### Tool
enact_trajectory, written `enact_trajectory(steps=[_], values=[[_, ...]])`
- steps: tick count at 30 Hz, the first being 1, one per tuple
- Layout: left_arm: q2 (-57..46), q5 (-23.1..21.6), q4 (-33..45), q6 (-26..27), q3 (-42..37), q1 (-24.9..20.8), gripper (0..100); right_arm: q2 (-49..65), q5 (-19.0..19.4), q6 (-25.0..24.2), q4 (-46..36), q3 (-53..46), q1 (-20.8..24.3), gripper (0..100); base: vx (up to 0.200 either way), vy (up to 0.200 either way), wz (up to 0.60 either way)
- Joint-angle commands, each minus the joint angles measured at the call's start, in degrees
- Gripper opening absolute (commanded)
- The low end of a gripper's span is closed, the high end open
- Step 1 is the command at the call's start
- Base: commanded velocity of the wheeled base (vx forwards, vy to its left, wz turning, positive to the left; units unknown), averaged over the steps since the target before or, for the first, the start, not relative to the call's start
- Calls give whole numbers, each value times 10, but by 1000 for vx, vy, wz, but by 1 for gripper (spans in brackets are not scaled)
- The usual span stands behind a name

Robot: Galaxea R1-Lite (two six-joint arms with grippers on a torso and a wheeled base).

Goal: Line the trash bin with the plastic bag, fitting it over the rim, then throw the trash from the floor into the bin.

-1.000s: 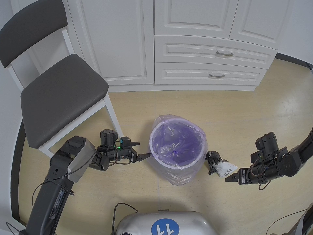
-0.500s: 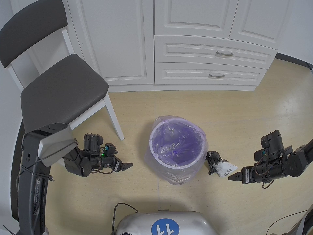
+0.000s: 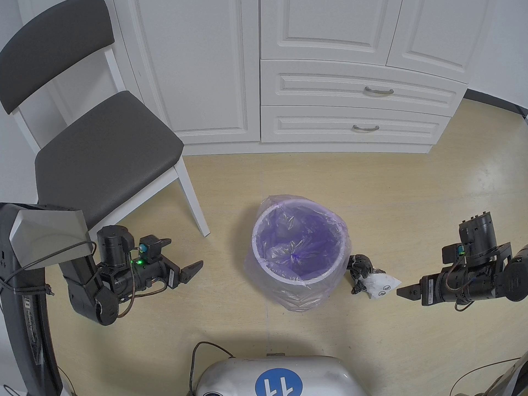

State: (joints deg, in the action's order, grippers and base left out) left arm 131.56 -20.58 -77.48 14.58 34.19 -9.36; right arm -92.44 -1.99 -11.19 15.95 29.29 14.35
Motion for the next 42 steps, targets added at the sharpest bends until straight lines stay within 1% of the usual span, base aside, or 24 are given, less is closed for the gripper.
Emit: enact_trajectory(steps=[1,6,8,9,10,11,12,17,21,22,23,25,28,32,36,37,40,41,42], values=[[-39,5,-43,-16,-77,1,100,67,-4,14,-1,-8,2,100,0,0,0],[-44,2,-47,-17,-94,0,100,80,-4,21,-2,-8,2,100,0,0,0],[-44,0,-61,-22,-97,0,100,84,-4,21,-3,-8,2,100,0,0,0],[-43,1,-79,-38,-98,-2,100,87,-4,21,-3,-7,2,100,0,0,0],[-43,1,-80,-40,-98,-3,100,87,-4,21,-3,-7,2,100,0,0,0],[-44,3,-98,-63,-97,-7,100,88,-4,21,-4,-6,2,100,0,0,0],[-46,4,-101,-72,-96,-9,100,88,-4,21,-7,-6,2,100,0,0,0],[-61,6,-97,-75,-98,-11,100,89,-6,21,-8,-5,2,100,0,0,0],[-74,57,-94,-74,-101,-23,100,107,-6,28,-9,-6,2,100,0,0,0],[-74,57,-94,-74,-101,-23,100,107,-6,28,-9,-6,2,100,0,0,0],[-78,80,-94,-74,-104,-31,100,121,-6,41,-12,-8,2,100,0,0,0],[-86,93,-94,-74,-111,-38,100,137,-6,50,-23,-7,2,100,0,0,0],[-107,97,-81,-74,-124,-47,100,166,-8,56,-56,1,2,100,0,0,0],[-155,96,-16,-74,-124,-56,100,196,-11,66,-97,19,2,100,0,0,0],[-218,96,78,-78,-100,-66,100,215,-12,66,-123,33,2,100,0,0,0],[-225,96,90,-78,-97,-67,100,216,-12,66,-126,35,2,100,0,0,0],[-283,95,202,-81,-65,-70,100,228,-14,66,-141,44,2,100,0,0,0],[-288,95,214,-83,-62,-70,100,230,-16,66,-142,45,2,100,0,0,0],[-327,95,295,-104,-33,-75,100,234,-24,66,-148,51,2,100,0,0,0]])
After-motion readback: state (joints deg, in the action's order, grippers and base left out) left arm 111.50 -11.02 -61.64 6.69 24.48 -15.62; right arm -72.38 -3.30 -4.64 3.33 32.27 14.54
